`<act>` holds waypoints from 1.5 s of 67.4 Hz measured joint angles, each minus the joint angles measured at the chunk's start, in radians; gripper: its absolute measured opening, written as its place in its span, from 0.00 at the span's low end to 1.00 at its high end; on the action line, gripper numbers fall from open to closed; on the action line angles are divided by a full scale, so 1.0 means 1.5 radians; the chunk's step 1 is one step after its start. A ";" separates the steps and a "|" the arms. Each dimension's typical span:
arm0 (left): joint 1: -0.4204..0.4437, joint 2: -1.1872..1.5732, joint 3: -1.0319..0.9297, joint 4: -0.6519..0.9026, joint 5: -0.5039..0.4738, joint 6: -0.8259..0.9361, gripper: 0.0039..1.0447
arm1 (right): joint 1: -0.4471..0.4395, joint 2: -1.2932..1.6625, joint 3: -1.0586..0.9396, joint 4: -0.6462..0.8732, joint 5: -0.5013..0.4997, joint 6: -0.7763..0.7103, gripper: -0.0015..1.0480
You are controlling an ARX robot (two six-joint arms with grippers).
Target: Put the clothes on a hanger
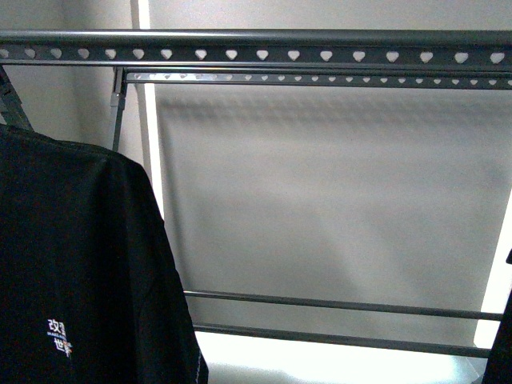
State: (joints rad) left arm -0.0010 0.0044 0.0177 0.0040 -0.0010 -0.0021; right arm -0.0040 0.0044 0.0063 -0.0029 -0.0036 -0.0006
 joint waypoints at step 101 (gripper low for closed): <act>-0.175 1.176 0.841 0.036 -0.621 -0.494 0.94 | 0.000 0.000 0.000 0.000 0.001 0.000 0.93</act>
State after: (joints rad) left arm -0.2630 1.7691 1.2797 0.0582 -0.9321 -0.7433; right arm -0.0040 0.0044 0.0063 -0.0029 -0.0017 -0.0006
